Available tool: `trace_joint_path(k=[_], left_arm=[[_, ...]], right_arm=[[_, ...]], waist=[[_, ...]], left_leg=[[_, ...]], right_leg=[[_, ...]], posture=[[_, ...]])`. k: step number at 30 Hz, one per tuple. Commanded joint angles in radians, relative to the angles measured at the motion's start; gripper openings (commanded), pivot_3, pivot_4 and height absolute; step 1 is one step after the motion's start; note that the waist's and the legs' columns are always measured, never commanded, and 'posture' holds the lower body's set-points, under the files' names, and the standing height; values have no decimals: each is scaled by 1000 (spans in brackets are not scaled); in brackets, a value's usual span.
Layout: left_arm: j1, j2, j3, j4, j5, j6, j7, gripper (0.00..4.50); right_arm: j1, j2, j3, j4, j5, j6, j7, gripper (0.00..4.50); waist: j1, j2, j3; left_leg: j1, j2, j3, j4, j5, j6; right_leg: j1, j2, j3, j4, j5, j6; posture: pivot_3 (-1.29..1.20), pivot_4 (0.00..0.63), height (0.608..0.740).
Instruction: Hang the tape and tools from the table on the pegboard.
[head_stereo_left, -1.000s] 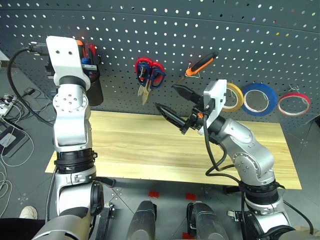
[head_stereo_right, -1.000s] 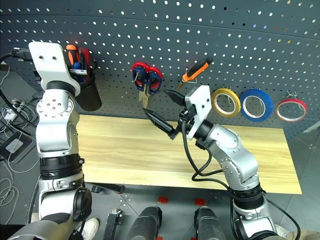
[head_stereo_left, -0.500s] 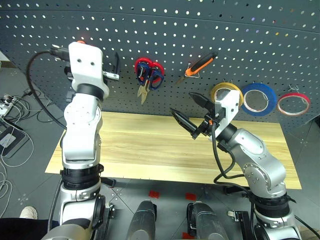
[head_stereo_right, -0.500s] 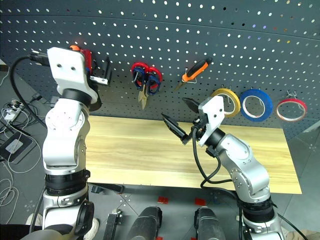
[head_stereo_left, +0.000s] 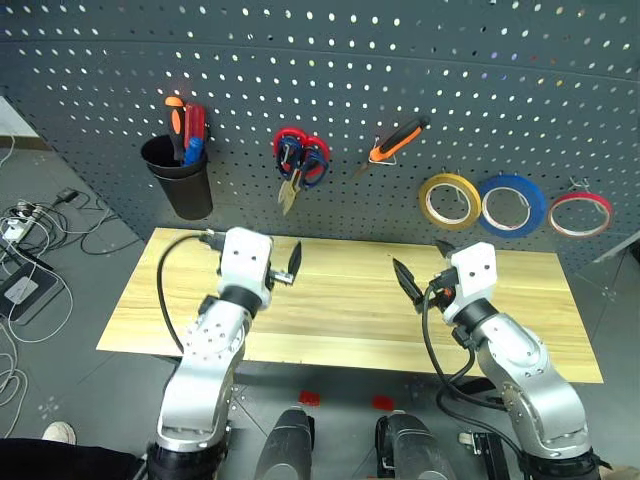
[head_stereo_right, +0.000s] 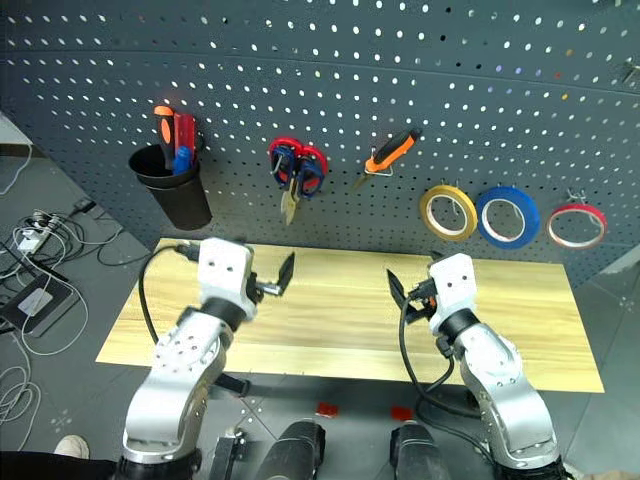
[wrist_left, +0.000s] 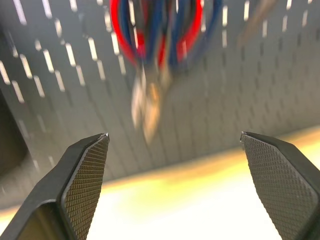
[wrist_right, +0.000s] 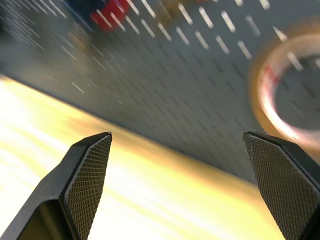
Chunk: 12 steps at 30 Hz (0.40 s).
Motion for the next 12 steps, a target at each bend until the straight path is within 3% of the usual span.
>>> trace_joint_path(k=[1,5,12], left_arm=[[48,-23,-2,63,-36,-23,-22,4433],[92,-68,49,145,-81,4,-6,4433],[125,-66,75,171,-115,24,-28,4433]], right_arm=[[37,32,-54,42,-63,-26,-90,4500],[101,91,-80,51,-64,57,-143,4500],[135,118,-116,63,-44,149,-141,4500]], waist=[[0,2,-3],[-2,5,-5],[-5,6,-6]], left_leg=[[1,0,0,0,0,0],[7,0,1,-2,-1,1],[12,0,1,-3,-4,6]], right_leg=[[1,0,0,0,0,0],[6,0,1,-1,-1,-1],[12,0,1,-1,-2,-2]], posture=[[129,187,740],[114,186,740],[92,192,740]])
